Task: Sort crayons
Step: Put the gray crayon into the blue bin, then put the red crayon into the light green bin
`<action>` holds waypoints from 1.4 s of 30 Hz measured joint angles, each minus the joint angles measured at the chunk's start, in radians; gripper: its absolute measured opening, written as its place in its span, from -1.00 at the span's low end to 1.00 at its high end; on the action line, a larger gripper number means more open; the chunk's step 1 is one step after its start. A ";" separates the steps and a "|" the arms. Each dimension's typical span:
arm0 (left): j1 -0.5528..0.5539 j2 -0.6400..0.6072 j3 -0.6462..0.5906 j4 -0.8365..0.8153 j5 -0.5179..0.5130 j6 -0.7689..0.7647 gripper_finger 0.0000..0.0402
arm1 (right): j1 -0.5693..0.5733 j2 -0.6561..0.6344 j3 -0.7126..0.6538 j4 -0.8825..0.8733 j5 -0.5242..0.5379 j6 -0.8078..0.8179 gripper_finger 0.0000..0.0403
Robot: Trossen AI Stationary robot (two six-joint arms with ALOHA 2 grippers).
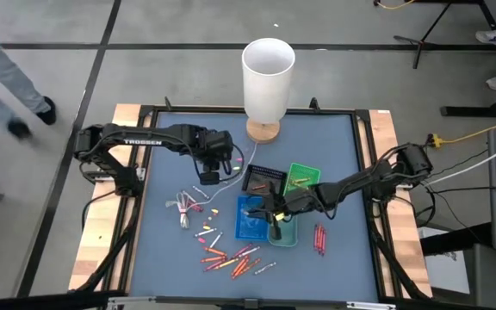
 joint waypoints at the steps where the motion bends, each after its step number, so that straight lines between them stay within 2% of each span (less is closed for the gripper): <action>1: 0.011 0.000 -0.022 0.007 -0.001 0.010 -0.54 | 0.000 0.000 0.000 0.000 0.000 0.000 -0.83; 9: 0.110 0.001 -0.173 0.135 0.004 0.116 -0.54 | 0.000 0.000 0.000 -0.002 0.043 0.021 -0.45; 14: 0.169 0.001 -0.252 0.208 0.067 0.148 -0.54 | 0.000 0.000 0.000 -0.003 0.071 0.021 -0.32; 24: 0.241 0.001 -0.377 0.378 0.083 0.219 -0.54 | 0.000 -0.046 0.000 -0.010 0.071 -0.031 -0.32; 27: 0.252 0.001 -0.395 0.407 0.123 0.222 -0.54 | 0.000 -0.090 0.000 -0.048 0.070 -0.039 -0.33; 42: 0.259 0.000 -0.483 0.521 0.152 0.214 -0.54 | 0.002 -0.414 0.000 -0.457 0.069 -0.034 -0.33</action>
